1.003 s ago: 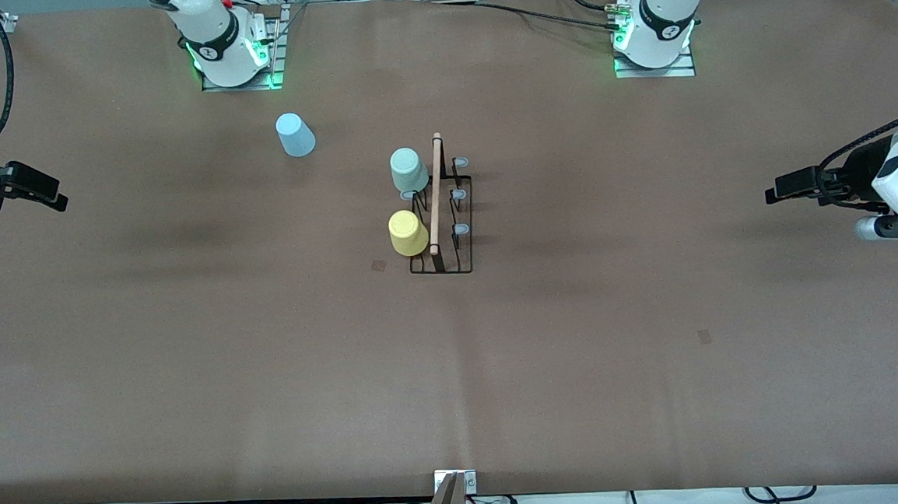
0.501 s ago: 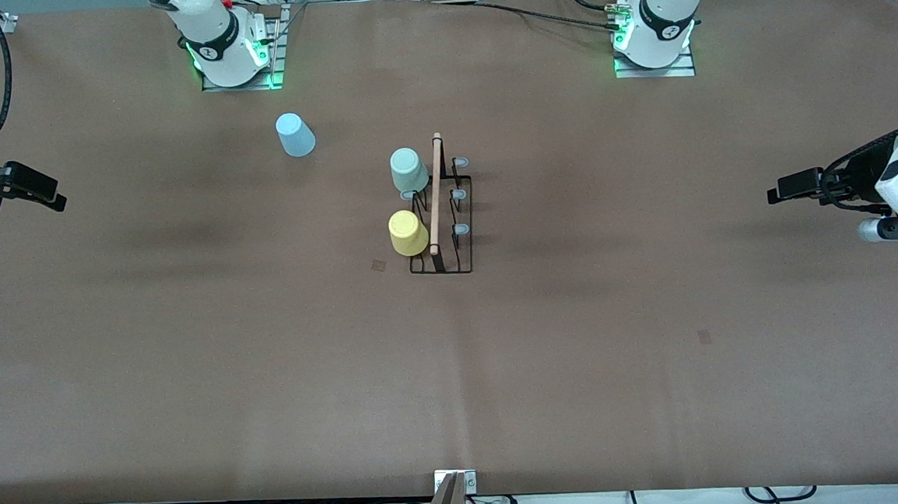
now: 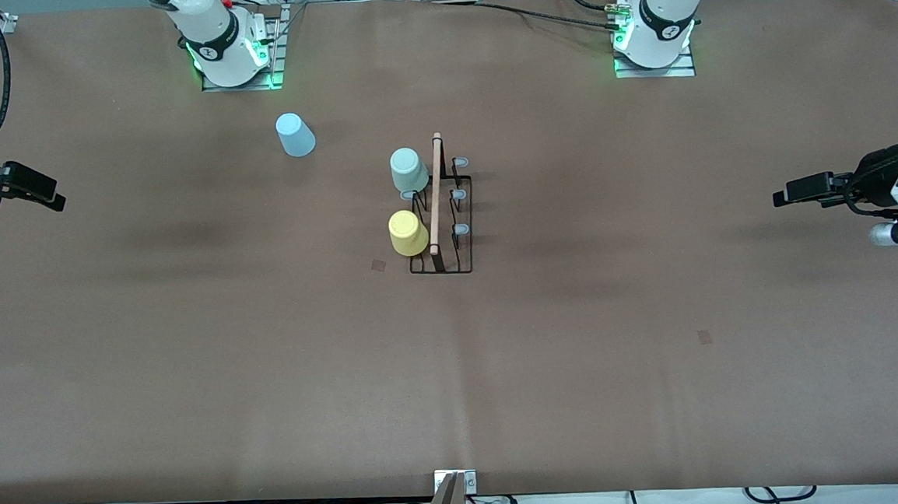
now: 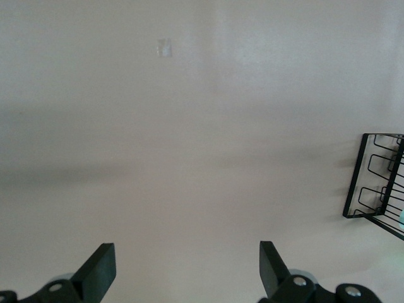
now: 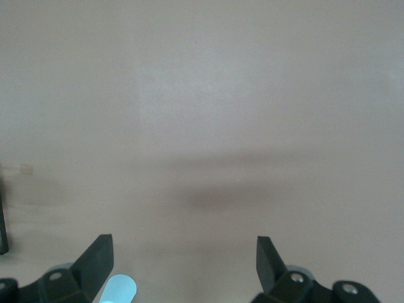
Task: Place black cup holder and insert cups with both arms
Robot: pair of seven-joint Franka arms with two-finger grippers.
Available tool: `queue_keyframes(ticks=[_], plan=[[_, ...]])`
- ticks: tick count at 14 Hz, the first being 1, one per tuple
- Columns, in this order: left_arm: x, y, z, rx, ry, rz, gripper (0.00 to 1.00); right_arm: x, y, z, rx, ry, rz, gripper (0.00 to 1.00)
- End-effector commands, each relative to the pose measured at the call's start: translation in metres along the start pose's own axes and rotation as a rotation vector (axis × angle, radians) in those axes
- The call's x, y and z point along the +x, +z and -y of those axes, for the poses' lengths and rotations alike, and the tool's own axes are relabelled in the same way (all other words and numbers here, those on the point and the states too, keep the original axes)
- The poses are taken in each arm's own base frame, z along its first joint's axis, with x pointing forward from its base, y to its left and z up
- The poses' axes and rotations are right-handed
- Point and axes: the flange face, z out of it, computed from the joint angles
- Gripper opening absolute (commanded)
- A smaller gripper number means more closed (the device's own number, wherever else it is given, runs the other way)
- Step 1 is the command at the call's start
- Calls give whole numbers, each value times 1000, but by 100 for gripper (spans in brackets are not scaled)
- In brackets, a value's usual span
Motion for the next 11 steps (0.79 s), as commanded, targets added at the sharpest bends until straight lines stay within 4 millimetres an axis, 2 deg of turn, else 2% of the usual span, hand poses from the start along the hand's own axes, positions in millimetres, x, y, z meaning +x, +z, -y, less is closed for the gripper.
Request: queue_keyframes(ticks=[1,3,5,6,7,8,9,11], plan=[[-1,-9,-11,41,-20,-16,100,-8,-4,-4,5,6,-3,100],[2,-22,-40,109,-7,-44,100,-8,-4,-4,5,6,-3,100],[1,-23,-48,130,3,-48,100,-8,-4,-3,5,5,-1,100],[-2,-25,-71,135,29,-54,100,-8,-4,-3,5,5,-1,100],[-5,-16,-122,179,64,-50,100,-8,-4,-3,4,5,2,100],[-9,-20,-155,236,42,-80,100,-8,-5,-3,4,6,1,100],[-11,-27,-165,252,8,-104,100,-8,-5,-3,4,6,1,100],[-14,-27,-175,253,8,-93,100,-9,-5,-3,5,6,2,100]])
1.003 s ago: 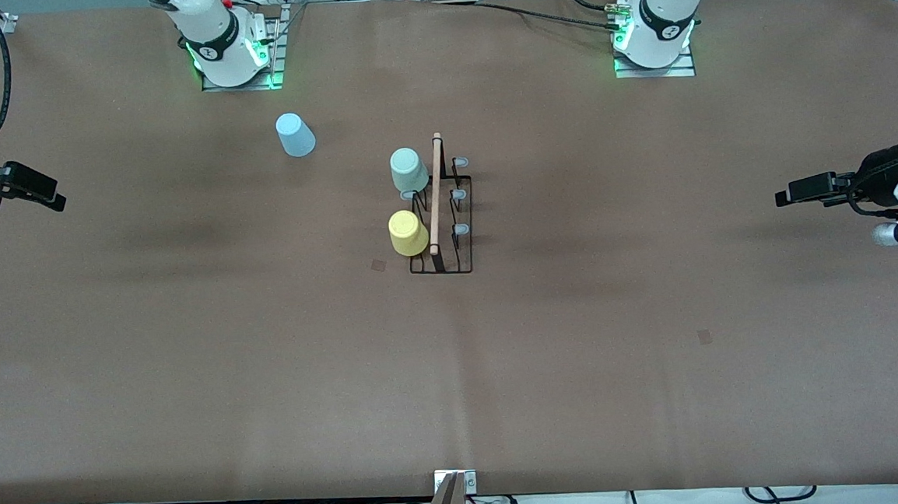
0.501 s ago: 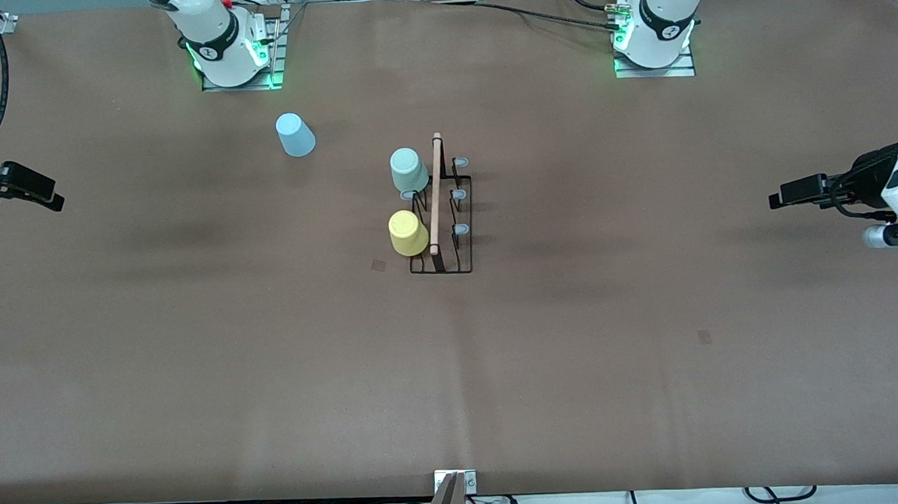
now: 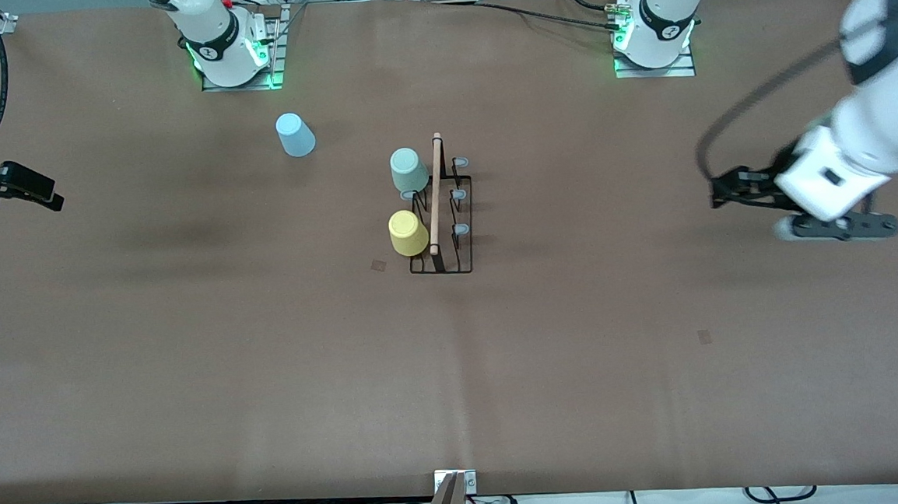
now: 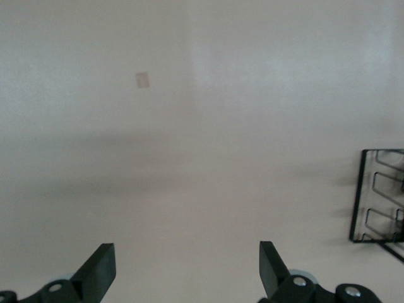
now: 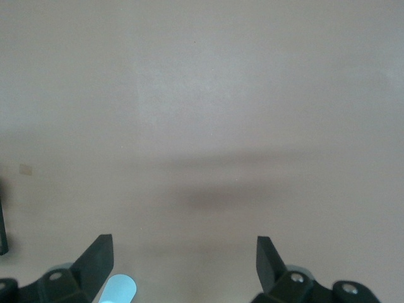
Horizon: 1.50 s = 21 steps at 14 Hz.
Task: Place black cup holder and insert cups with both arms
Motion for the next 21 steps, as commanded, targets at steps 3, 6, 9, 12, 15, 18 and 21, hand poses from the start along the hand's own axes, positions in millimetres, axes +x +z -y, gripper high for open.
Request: queue_keyframes(ticks=[3,6,9,12,15,18,21], plan=[[-7,-15,9,39,-6,-11,100,-9,-5,0,5,1,4,100],[-40,-15,39,77,-66,-10,100,-9,-6,4,5,-5,3,100],[-66,-2,41,75,-82,-66,100,-12,-9,5,4,-12,4,100],[-68,-1,41,52,-116,-48,100,-14,-10,5,3,-23,4,100],[-70,1,40,52,-134,-29,100,-14,-10,5,3,-24,4,100],[-69,-1,38,53,-129,-32,100,-13,-9,5,3,-24,3,100],[-70,-5,29,55,-115,-41,100,-13,-9,5,3,-24,0,100]])
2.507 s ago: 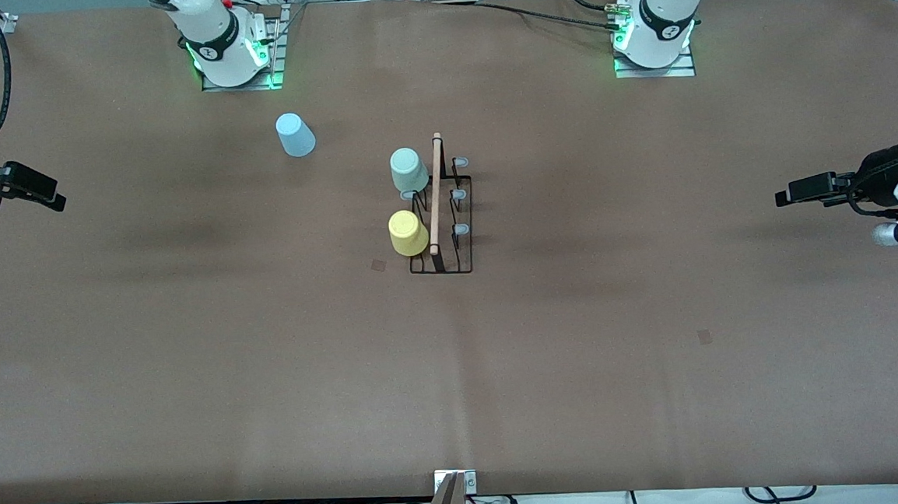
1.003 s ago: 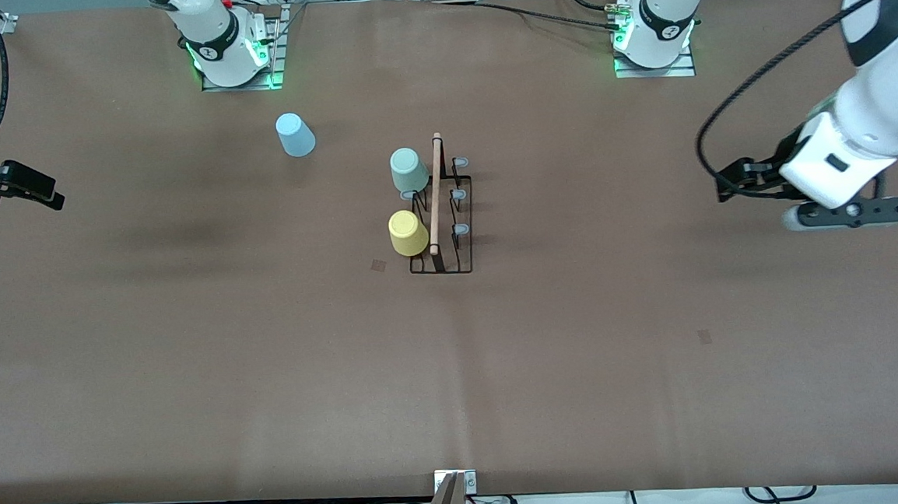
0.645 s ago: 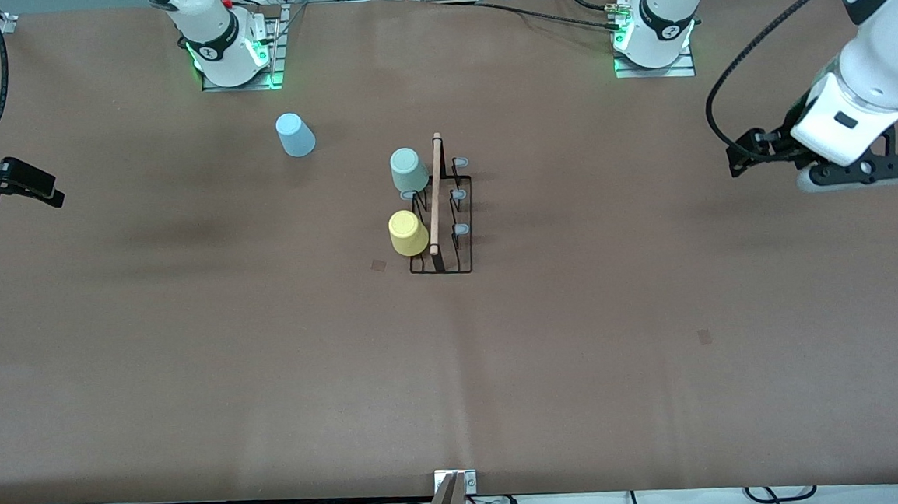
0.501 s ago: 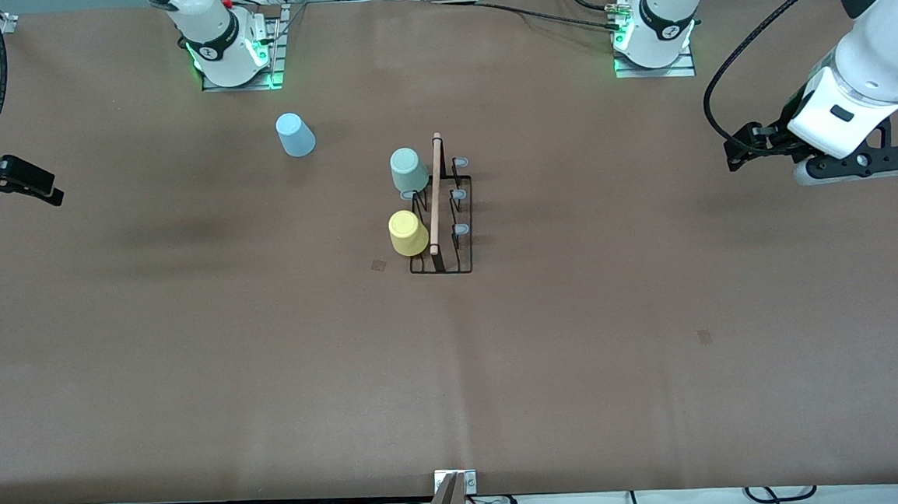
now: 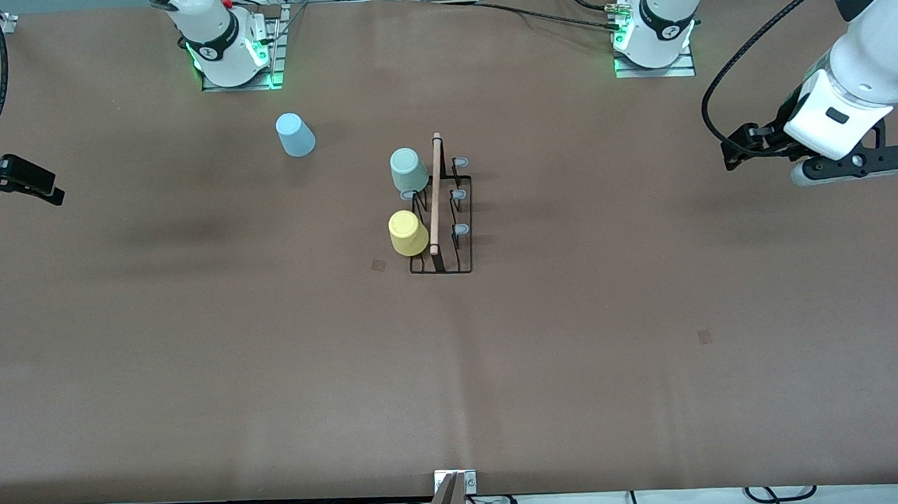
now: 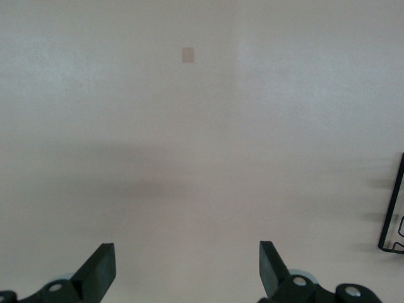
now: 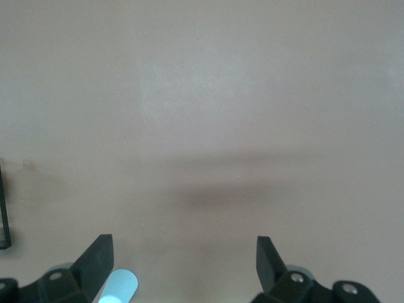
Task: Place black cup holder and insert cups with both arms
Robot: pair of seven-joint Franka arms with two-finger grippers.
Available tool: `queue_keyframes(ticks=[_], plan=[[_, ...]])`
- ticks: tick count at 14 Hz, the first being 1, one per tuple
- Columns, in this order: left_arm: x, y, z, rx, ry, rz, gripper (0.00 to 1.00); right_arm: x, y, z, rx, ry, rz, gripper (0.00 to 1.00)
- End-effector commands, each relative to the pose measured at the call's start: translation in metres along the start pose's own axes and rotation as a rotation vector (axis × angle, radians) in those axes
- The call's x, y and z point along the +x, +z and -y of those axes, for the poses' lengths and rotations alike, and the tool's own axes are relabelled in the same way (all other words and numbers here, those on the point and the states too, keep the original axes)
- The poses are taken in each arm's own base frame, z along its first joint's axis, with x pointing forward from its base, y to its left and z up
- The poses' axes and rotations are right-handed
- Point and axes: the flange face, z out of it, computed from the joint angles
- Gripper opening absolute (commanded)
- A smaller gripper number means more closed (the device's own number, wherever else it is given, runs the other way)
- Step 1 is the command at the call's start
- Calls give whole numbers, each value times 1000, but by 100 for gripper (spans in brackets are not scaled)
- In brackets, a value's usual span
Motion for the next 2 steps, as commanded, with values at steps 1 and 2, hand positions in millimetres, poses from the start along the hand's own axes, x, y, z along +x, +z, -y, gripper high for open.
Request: queue_keyframes(ticks=[1,2], plan=[[-6,-7,-5,-13,-4,-8,100,-8,-3,1,2,-15,-2,100],[-6,-7,-5,-13,-5,-8,100,-8,-3,1,2,-16,-3,100]])
